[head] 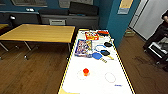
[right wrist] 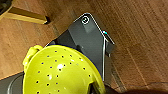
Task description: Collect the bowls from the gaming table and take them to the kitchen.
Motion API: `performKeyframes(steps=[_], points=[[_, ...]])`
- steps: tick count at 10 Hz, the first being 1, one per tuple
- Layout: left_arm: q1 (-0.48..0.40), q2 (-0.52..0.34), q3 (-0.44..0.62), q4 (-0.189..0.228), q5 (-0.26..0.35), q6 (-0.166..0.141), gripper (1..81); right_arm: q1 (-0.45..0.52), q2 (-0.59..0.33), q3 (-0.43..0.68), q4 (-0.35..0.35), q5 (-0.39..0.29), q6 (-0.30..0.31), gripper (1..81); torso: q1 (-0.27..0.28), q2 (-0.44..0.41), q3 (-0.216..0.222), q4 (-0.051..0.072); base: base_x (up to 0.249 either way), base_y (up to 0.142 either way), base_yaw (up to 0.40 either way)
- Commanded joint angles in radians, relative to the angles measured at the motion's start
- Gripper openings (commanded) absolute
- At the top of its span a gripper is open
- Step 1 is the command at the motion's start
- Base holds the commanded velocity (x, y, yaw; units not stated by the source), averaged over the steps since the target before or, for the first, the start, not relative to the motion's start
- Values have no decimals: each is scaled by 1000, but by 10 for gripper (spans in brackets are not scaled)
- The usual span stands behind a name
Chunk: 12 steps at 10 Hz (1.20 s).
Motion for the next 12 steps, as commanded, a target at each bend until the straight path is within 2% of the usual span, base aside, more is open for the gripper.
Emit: performKeyframes(steps=[1,4,6,7,8,9,12], points=[[-110,-201,227,-8,51,-15,811,-5,0,-11,-50,-52,-4,10,0,0,0,0,0,0,0],[-233,-362,403,-7,54,-88,811,-8,53,-54,-57,-53,-5,10,0,0,0,0,0,0,0],[-328,-407,456,-10,67,-131,811,0,67,-86,-62,-52,-2,10,0,0,0,0,0,0,0],[-386,-416,457,-10,86,-164,811,6,70,-89,-63,-53,-4,10,0,0,0,0,0,0,0],[-449,-430,472,-11,136,-190,811,9,70,-86,-67,-55,-4,10,0,0,0,0,0,0,0],[-507,-447,485,-11,158,-249,811,10,70,-86,-68,-53,-4,10,0,0,0,0,0,0,0],[-718,-471,495,-19,313,-385,811,23,76,-87,-68,-64,-2,10,0,0,0,0,0,0,0]])
